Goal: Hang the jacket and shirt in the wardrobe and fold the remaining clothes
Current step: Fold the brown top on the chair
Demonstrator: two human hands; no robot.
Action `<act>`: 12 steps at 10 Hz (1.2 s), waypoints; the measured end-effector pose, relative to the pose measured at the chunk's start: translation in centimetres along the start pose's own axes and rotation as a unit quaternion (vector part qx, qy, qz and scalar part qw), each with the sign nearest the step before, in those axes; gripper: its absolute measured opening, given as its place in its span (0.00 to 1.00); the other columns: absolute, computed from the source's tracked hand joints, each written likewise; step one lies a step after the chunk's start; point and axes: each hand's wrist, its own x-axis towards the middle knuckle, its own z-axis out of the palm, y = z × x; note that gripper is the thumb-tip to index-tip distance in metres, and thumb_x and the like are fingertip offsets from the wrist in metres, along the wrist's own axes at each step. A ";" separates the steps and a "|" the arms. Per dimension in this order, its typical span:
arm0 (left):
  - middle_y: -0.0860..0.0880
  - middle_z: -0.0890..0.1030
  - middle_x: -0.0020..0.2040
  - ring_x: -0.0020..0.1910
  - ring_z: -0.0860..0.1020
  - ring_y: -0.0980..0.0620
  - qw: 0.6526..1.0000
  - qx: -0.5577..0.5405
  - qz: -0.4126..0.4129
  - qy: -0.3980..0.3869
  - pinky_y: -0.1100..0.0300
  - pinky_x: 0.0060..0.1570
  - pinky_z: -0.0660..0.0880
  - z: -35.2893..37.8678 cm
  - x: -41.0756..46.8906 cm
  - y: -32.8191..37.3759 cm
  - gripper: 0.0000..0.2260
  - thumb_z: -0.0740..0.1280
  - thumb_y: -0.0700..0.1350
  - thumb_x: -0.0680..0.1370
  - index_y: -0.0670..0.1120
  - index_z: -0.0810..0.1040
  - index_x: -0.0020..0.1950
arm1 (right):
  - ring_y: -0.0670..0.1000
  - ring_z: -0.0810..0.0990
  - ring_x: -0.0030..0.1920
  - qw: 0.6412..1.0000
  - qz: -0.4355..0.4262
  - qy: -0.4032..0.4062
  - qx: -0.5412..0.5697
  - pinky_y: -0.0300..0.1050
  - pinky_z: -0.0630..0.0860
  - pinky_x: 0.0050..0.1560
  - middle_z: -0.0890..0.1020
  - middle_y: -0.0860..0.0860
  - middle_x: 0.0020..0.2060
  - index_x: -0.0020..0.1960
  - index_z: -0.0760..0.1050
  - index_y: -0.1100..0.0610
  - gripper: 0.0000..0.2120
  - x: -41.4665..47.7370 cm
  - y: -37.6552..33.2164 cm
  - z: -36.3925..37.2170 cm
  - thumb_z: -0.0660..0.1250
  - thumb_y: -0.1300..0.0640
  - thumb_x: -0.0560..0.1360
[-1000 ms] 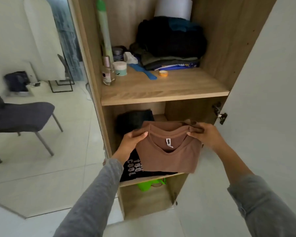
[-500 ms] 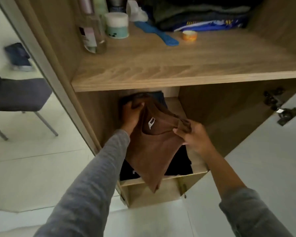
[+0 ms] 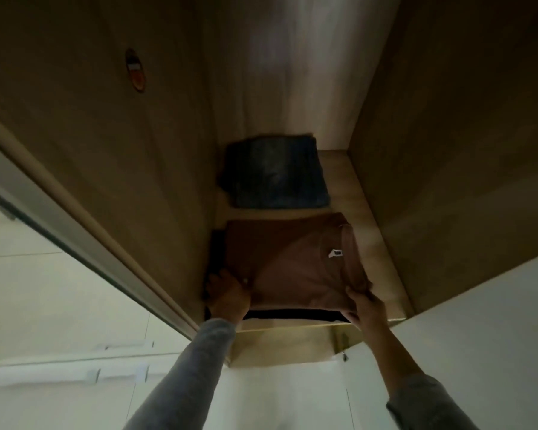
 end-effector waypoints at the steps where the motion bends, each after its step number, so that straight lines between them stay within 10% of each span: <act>1: 0.36 0.70 0.65 0.62 0.72 0.38 0.996 -0.083 -0.015 -0.010 0.50 0.59 0.70 -1.0 0.8 0.0 0.22 0.58 0.45 0.81 0.33 0.62 0.69 | 0.66 0.74 0.59 1.000 0.021 -0.009 0.020 0.54 0.77 0.50 0.75 0.59 0.56 0.60 0.71 0.63 0.18 -0.2 -0.5 0.1 0.70 0.62 0.72; 3: 0.37 0.73 0.61 0.59 0.75 0.41 0.999 -0.024 0.026 0.033 0.54 0.57 0.71 -2.7 1.0 -0.7 0.15 0.59 0.36 0.79 0.35 0.68 0.65 | 0.63 0.76 0.56 1.000 0.013 -0.006 -0.016 0.47 0.82 0.39 0.76 0.58 0.55 0.58 0.73 0.62 0.17 -0.4 -0.3 0.0 0.71 0.60 0.72; 4: 0.39 0.71 0.65 0.62 0.74 0.43 0.999 0.034 0.021 0.010 0.56 0.59 0.71 -2.3 0.4 -0.7 0.16 0.57 0.38 0.81 0.36 0.63 0.69 | 0.61 0.78 0.50 0.965 -0.104 0.046 -0.238 0.52 0.77 0.49 0.80 0.60 0.49 0.49 0.75 0.63 0.10 -0.9 0.0 -0.1 0.70 0.59 0.71; 6: 0.43 0.72 0.65 0.63 0.73 0.47 0.989 0.142 0.032 -0.006 0.58 0.59 0.71 -3.4 1.0 0.8 0.14 0.57 0.43 0.82 0.42 0.69 0.67 | 0.65 0.67 0.61 0.833 -0.305 0.185 -0.423 0.60 0.66 0.58 0.70 0.61 0.59 0.62 0.66 0.63 0.26 -2.8 -1.9 1.0 0.67 0.63 0.66; 8: 0.47 0.56 0.77 0.76 0.51 0.46 0.928 0.048 0.344 0.133 0.48 0.74 0.47 -2.1 5.0 3.2 0.22 0.51 0.52 0.82 0.48 0.56 0.76 | 0.57 0.57 0.73 0.680 -0.525 0.029 -0.510 0.64 0.58 0.67 0.64 0.52 0.72 0.71 0.64 0.50 0.27 -1.1 -3.2 6.9 0.51 0.43 0.74; 9: 0.48 0.51 0.78 0.77 0.45 0.48 0.947 0.061 0.301 0.095 0.47 0.74 0.41 1.4 6.9 2.1 0.30 0.41 0.65 0.78 0.52 0.53 0.77 | 0.52 0.46 0.77 0.588 -0.500 -0.026 -0.635 0.61 0.45 0.72 0.53 0.45 0.76 0.75 0.54 0.45 0.34 1.2 -0.9 8.3 0.36 0.35 0.72; 10: 0.46 0.56 0.77 0.77 0.49 0.48 0.956 -0.006 0.248 0.158 0.52 0.74 0.42 3.3 7.1 0.0 0.43 0.30 0.71 0.71 0.49 0.58 0.76 | 0.48 0.47 0.76 0.600 -0.493 -0.006 -0.630 0.50 0.41 0.73 0.53 0.45 0.77 0.77 0.51 0.49 0.37 2.7 1.1 7.0 0.35 0.34 0.72; 12: 0.45 0.50 0.78 0.77 0.47 0.45 0.964 -0.058 0.197 0.168 0.55 0.74 0.43 4.0 5.3 -2.1 0.42 0.31 0.69 0.73 0.44 0.53 0.77 | 0.58 0.55 0.75 0.611 -0.476 0.083 -0.627 0.60 0.47 0.72 0.61 0.52 0.75 0.76 0.57 0.53 0.36 2.2 2.3 4.1 0.42 0.34 0.75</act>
